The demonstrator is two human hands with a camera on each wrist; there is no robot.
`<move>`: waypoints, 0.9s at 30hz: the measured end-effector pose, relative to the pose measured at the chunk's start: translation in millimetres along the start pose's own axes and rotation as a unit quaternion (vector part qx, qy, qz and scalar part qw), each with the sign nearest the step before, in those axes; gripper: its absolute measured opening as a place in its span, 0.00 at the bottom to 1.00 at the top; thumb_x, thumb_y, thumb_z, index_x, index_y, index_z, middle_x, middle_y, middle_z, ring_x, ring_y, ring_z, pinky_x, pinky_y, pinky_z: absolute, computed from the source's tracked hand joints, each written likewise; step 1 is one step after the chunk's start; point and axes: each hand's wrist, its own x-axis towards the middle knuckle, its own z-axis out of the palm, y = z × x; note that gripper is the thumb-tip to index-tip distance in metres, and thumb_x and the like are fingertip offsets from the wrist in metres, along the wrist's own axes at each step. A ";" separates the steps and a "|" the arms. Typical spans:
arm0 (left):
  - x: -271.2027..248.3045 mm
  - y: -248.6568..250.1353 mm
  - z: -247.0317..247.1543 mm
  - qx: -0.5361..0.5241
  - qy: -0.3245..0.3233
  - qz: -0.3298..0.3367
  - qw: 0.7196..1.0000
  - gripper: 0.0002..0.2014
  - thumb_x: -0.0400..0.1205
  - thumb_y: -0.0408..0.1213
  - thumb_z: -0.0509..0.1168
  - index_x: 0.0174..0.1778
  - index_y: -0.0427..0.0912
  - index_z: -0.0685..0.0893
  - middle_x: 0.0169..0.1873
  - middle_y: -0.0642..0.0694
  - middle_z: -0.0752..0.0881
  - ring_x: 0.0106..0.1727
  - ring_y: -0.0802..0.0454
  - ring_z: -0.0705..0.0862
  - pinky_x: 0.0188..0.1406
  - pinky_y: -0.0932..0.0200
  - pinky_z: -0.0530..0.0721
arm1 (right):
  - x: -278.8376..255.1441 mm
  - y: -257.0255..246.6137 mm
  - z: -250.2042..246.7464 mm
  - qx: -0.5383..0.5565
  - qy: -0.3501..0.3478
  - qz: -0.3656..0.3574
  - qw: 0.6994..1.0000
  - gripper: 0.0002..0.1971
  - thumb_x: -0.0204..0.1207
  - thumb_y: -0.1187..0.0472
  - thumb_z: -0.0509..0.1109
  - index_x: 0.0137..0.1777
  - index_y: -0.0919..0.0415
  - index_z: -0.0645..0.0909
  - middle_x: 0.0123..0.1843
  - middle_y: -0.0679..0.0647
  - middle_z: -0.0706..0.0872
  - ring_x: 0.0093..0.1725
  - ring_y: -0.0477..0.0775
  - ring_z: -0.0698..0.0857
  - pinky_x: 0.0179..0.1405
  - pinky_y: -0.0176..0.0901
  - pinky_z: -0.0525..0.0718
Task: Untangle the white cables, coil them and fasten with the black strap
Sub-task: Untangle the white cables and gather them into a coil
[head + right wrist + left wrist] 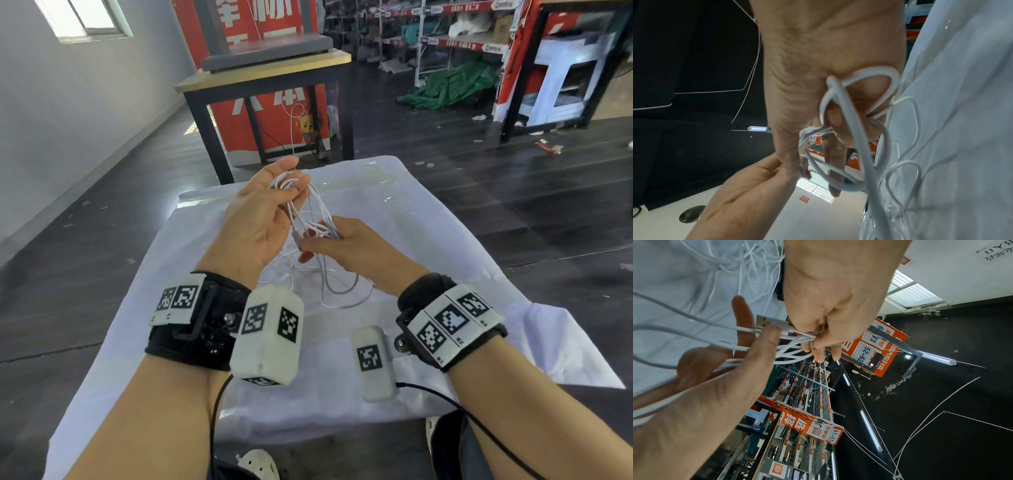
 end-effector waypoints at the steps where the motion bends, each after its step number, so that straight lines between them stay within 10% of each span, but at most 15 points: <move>1: 0.3 -1.3 0.6 -0.009 -0.002 0.006 1.000 0.14 0.83 0.19 0.59 0.57 0.37 0.84 0.45 0.41 0.87 0.44 0.53 0.90 0.54 0.57 0.87 | -0.9 -1.1 0.0 0.024 0.000 -0.003 1.000 0.09 0.78 0.52 0.71 0.49 0.58 0.83 0.47 0.56 0.92 0.22 0.32 0.78 0.21 0.21 0.70; 5: 0.4 -7.3 2.8 -0.035 -0.004 0.027 0.999 0.14 0.83 0.19 0.58 0.57 0.37 0.84 0.44 0.42 0.87 0.44 0.54 0.90 0.58 0.56 0.86 | -1.2 1.1 0.0 0.064 -0.007 -0.008 0.998 0.06 0.81 0.54 0.68 0.46 0.55 0.81 0.46 0.55 0.92 0.21 0.37 0.75 0.21 0.23 0.69; 10: 0.8 -9.8 1.3 -0.039 -0.016 0.033 0.999 0.14 0.83 0.19 0.57 0.56 0.38 0.84 0.44 0.42 0.86 0.46 0.54 0.89 0.62 0.57 0.84 | -0.9 3.4 2.1 0.119 -0.058 0.011 0.991 0.12 0.87 0.58 0.57 0.57 0.67 0.75 0.39 0.49 0.89 0.43 0.39 0.88 0.50 0.33 0.83; 16: 1.7 -7.2 -4.6 0.109 -0.028 0.057 0.992 0.12 0.81 0.20 0.63 0.54 0.38 0.85 0.50 0.43 0.84 0.50 0.52 0.86 0.53 0.62 0.86 | -0.8 0.9 2.2 0.166 -0.053 0.027 0.984 0.10 0.88 0.60 0.54 0.56 0.64 0.75 0.30 0.50 0.70 0.23 0.44 0.72 0.28 0.35 0.75; 22: 0.8 -4.3 -5.2 0.182 -0.063 0.099 0.976 0.12 0.82 0.24 0.64 0.59 0.38 0.83 0.52 0.42 0.85 0.53 0.52 0.87 0.58 0.58 0.85 | -1.6 -1.2 -2.1 0.083 -0.021 0.012 0.996 0.14 0.83 0.48 0.61 0.46 0.58 0.74 0.27 0.46 0.65 0.24 0.44 0.63 0.22 0.33 0.65; 27: 2.5 -4.4 -10.2 0.255 -0.029 0.095 0.962 0.11 0.86 0.35 0.62 0.63 0.43 0.81 0.62 0.45 0.83 0.60 0.51 0.86 0.58 0.59 0.85 | 5.0 2.5 -13.4 0.230 0.106 0.009 0.967 0.18 0.85 0.49 0.58 0.35 0.56 0.69 0.25 0.45 0.63 0.23 0.44 0.59 0.19 0.32 0.61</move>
